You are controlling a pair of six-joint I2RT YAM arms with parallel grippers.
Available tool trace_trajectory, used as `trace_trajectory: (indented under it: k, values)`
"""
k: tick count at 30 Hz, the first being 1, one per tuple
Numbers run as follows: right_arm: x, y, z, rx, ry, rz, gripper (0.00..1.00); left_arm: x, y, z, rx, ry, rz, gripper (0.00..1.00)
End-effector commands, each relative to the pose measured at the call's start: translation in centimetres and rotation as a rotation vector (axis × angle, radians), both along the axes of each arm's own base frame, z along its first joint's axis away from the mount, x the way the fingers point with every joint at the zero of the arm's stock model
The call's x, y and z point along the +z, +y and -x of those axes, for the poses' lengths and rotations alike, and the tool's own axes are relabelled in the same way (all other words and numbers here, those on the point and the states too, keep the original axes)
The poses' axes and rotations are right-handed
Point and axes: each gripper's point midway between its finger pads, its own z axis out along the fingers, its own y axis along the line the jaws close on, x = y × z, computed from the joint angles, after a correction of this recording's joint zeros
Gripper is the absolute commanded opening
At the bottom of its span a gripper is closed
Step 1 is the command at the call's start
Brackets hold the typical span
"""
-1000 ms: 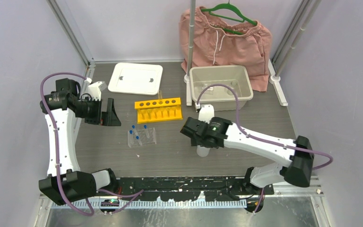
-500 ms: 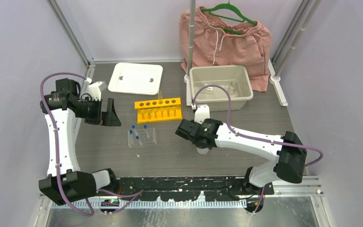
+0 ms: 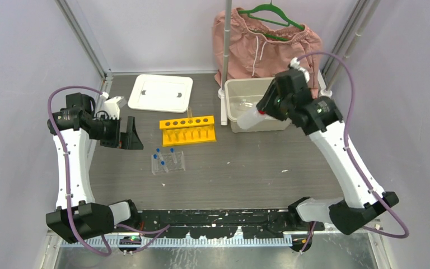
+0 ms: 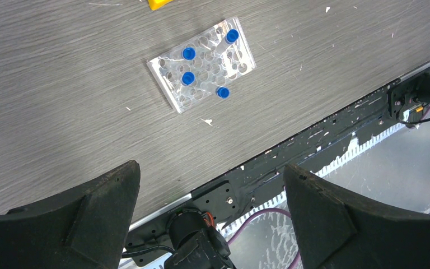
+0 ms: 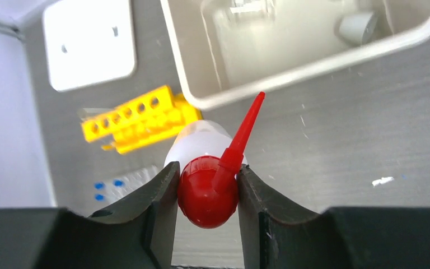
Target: Organize the chemistry lab equipment
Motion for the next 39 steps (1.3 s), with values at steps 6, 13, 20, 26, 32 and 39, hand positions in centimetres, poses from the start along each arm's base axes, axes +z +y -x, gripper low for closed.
trace_trajectory:
  k: [6, 13, 20, 26, 32, 39]
  values:
    - [1.4, -2.5, -10.8, -0.036, 0.009, -0.177, 0.01, 1.4, 0.1, -0.3, -0.002, -0.050, -0.015, 0.99]
    - [-6.1, -1.9, -16.7, -0.053, 0.166, -0.222, 0.01, 0.8, 0.2, -0.2, -0.003, -0.037, -0.017, 0.99]
    - [-11.9, -1.3, -17.5, -0.067, 0.291, -0.233, 0.09, 0.4, 0.2, -0.4, -0.004, -0.034, -0.016, 0.99]
    - [-13.4, -3.3, -16.7, -0.117, 0.310, -0.131, 0.50, -0.2, 0.4, -1.2, 0.003, -0.022, -0.010, 0.97]
    - [-11.4, -6.3, -15.8, -0.168, 0.277, 0.021, 0.77, -0.6, 0.5, -2.6, 0.001, -0.034, 0.004, 0.96]
    - [-10.6, -8.2, -14.6, -0.182, 0.237, 0.128, 0.76, -1.5, 0.9, -7.2, 0.054, -0.032, -0.055, 0.94]
